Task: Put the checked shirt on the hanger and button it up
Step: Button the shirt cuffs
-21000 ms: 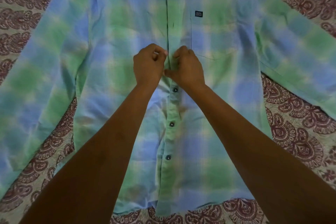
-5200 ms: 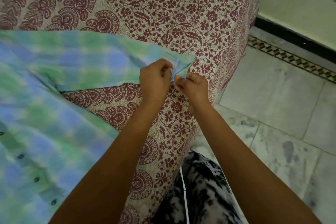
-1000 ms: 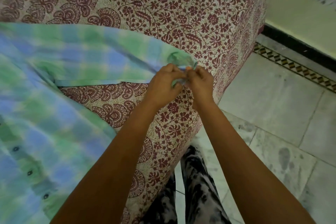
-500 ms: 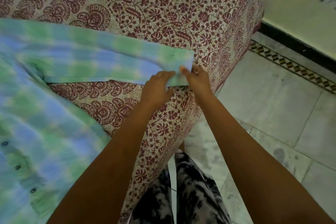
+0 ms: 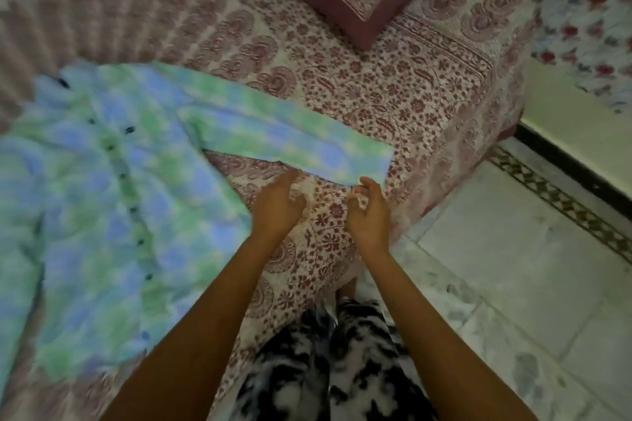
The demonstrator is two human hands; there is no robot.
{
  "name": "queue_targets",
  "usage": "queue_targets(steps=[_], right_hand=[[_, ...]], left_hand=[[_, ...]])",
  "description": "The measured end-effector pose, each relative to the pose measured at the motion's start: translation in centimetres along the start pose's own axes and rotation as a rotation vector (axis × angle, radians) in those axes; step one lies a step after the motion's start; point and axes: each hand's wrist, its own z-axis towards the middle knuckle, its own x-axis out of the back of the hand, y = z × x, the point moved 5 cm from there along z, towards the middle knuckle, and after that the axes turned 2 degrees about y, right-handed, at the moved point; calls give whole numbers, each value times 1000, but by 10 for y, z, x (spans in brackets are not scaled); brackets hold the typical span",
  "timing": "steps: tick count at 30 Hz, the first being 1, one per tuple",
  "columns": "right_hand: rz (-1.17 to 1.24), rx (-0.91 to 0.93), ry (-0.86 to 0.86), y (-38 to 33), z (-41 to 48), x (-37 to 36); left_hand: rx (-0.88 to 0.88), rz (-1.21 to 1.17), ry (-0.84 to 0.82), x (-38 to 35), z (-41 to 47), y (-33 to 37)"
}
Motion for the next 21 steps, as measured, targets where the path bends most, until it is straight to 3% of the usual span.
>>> queue_targets(steps=[3, 11, 21], right_hand=[[-103, 141, -186, -38, -45, -26], [-153, 392, -464, -100, -121, -100], [-350, 716, -601, -128, -224, -221]], left_hand=[[134, 6, 109, 51, -51, -25], [364, -37, 388, 128, -159, -107], [502, -154, 619, 183, -245, -225]])
